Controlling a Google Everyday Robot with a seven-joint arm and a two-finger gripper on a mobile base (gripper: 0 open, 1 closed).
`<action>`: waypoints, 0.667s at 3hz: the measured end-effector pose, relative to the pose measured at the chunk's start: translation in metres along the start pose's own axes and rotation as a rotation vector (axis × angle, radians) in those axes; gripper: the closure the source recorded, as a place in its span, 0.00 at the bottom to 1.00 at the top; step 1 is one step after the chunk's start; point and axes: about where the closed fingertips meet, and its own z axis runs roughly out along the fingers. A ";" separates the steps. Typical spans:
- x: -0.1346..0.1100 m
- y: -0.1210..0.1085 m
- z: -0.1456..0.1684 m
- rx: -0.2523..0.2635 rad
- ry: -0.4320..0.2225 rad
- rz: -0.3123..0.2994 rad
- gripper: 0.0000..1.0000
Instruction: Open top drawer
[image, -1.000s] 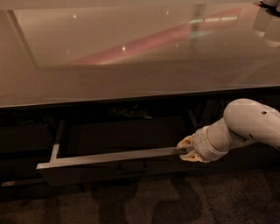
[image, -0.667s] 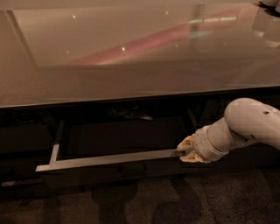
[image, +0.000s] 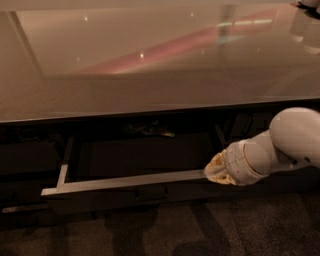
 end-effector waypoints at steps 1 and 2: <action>-0.028 -0.006 -0.046 0.075 0.005 -0.055 1.00; -0.028 -0.006 -0.046 0.075 0.005 -0.055 1.00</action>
Offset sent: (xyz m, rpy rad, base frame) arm -0.0206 0.0055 0.0720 0.0120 -0.1250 0.0222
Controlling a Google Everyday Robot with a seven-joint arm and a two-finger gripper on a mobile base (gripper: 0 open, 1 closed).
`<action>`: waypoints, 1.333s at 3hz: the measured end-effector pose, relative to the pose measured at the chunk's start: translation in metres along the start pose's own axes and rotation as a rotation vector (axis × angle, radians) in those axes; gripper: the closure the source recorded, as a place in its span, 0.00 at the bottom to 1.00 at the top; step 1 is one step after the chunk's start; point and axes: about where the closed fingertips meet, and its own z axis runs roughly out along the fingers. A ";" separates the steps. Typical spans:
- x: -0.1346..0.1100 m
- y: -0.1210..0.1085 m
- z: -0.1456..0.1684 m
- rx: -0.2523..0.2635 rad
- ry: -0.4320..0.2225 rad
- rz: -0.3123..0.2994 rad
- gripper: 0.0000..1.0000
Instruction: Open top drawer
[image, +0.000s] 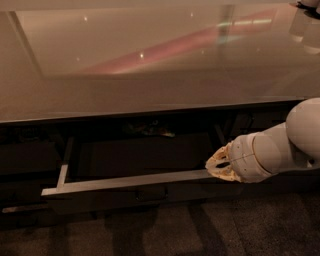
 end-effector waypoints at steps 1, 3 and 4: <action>0.021 -0.032 -0.015 0.034 0.036 0.056 1.00; 0.044 -0.030 0.010 -0.031 0.044 0.111 1.00; 0.065 -0.027 0.035 -0.093 0.052 0.163 1.00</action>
Offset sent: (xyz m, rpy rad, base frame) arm 0.0230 -0.0154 0.0117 -0.0025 -0.0022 -0.0526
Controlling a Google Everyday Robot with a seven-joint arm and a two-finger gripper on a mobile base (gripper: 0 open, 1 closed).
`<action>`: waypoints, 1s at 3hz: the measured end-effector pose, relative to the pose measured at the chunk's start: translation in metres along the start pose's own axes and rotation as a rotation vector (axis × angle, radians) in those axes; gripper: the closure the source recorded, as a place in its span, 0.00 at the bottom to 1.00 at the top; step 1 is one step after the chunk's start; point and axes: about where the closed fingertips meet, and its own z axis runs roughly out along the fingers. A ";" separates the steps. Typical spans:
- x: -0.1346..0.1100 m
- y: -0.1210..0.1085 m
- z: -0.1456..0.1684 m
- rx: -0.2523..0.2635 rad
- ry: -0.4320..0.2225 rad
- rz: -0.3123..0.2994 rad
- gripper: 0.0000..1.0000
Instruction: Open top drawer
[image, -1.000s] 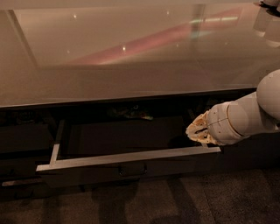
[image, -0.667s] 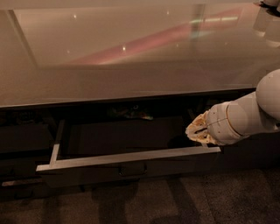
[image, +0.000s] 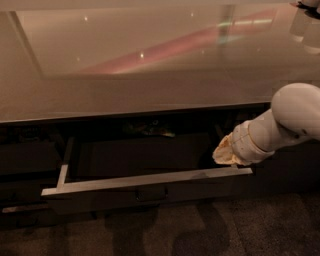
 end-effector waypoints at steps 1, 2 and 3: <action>0.009 -0.001 0.016 -0.041 0.004 0.023 1.00; 0.009 -0.001 0.017 -0.042 0.004 0.023 1.00; 0.017 0.000 0.034 -0.082 0.007 0.045 1.00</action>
Offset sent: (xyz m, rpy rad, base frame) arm 0.0061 -0.0016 -0.0143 -0.0057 0.0389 -0.0067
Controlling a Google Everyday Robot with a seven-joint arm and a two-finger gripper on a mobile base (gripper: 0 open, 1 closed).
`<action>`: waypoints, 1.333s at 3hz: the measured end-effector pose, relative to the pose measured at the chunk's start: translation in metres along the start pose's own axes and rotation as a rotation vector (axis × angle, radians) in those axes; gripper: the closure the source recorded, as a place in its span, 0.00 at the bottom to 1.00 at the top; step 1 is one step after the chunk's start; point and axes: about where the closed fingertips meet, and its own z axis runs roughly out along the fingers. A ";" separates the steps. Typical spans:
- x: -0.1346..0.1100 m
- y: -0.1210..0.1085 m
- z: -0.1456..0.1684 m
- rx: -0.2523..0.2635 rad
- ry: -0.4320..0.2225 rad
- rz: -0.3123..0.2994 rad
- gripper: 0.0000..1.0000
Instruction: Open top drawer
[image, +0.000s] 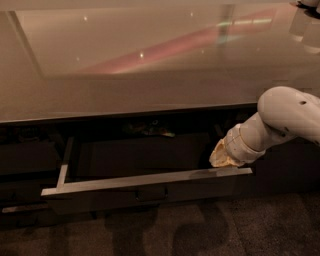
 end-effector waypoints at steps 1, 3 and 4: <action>0.013 0.002 0.026 -0.057 0.007 0.033 1.00; 0.013 0.002 0.026 -0.057 0.007 0.033 0.83; 0.013 0.002 0.026 -0.058 0.007 0.033 0.51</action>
Offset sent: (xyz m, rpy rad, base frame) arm 0.0046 -0.0025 -0.0245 -0.0096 0.0560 -0.0107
